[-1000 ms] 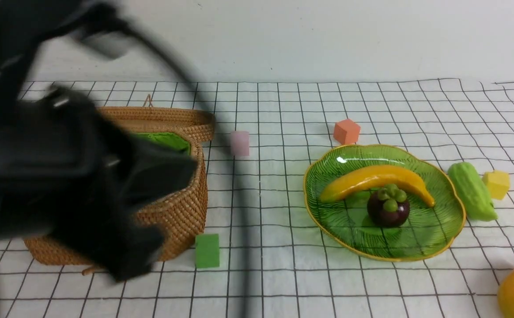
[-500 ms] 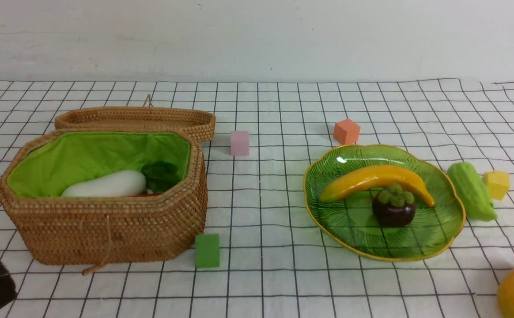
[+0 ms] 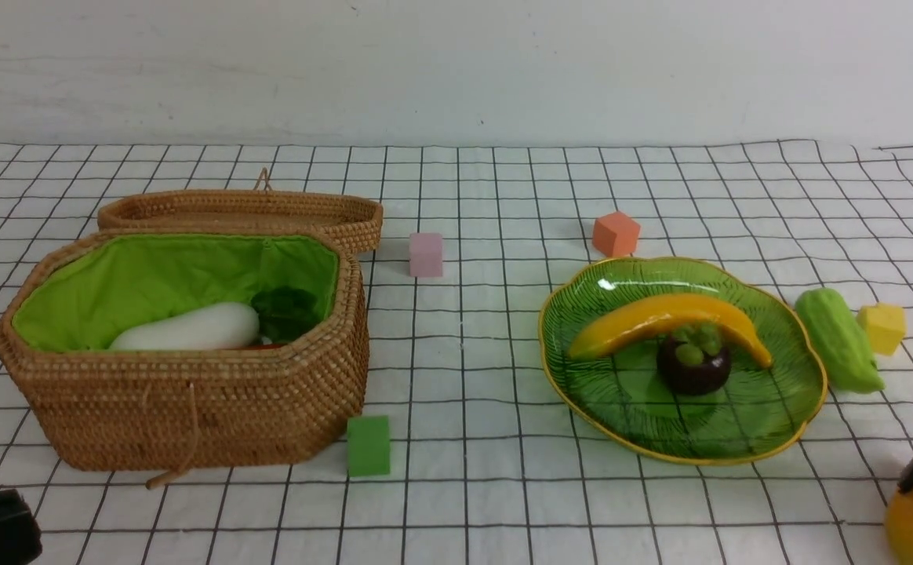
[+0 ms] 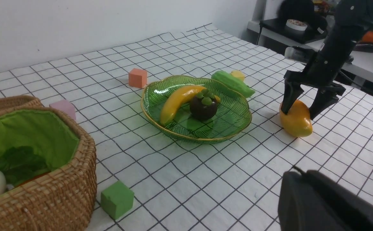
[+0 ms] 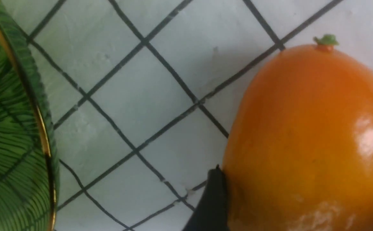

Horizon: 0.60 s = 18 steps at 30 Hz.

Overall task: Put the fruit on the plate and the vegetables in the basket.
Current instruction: Use the right arm to grab a mango and put it into the right plate

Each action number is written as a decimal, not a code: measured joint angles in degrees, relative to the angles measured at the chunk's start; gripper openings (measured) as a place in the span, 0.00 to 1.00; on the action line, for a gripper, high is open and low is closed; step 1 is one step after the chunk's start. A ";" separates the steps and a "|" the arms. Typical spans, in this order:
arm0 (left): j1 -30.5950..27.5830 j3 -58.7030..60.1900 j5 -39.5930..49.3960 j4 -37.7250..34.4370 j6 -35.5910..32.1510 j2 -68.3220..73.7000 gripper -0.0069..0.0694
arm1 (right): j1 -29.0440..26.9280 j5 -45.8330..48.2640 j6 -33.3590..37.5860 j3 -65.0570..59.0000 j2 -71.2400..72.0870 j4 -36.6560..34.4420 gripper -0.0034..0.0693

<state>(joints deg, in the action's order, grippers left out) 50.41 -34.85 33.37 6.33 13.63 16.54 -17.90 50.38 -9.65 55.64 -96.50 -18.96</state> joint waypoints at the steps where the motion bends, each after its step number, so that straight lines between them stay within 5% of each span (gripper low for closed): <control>1: 0.00 0.00 0.00 -0.07 0.00 0.25 0.07 | 0.00 -0.07 0.16 0.27 -0.70 -0.72 0.88; 10: 0.00 0.02 0.06 -1.28 0.00 0.78 0.07 | 1.08 -0.43 7.07 0.78 -3.75 -3.17 0.81; 18: 0.00 0.02 0.17 -1.95 0.00 0.78 0.07 | 10.17 1.87 8.34 5.65 2.62 0.11 0.81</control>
<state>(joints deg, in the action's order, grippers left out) 50.41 -34.83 33.54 4.38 13.63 17.32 -7.73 52.25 -1.31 61.29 -93.88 -18.85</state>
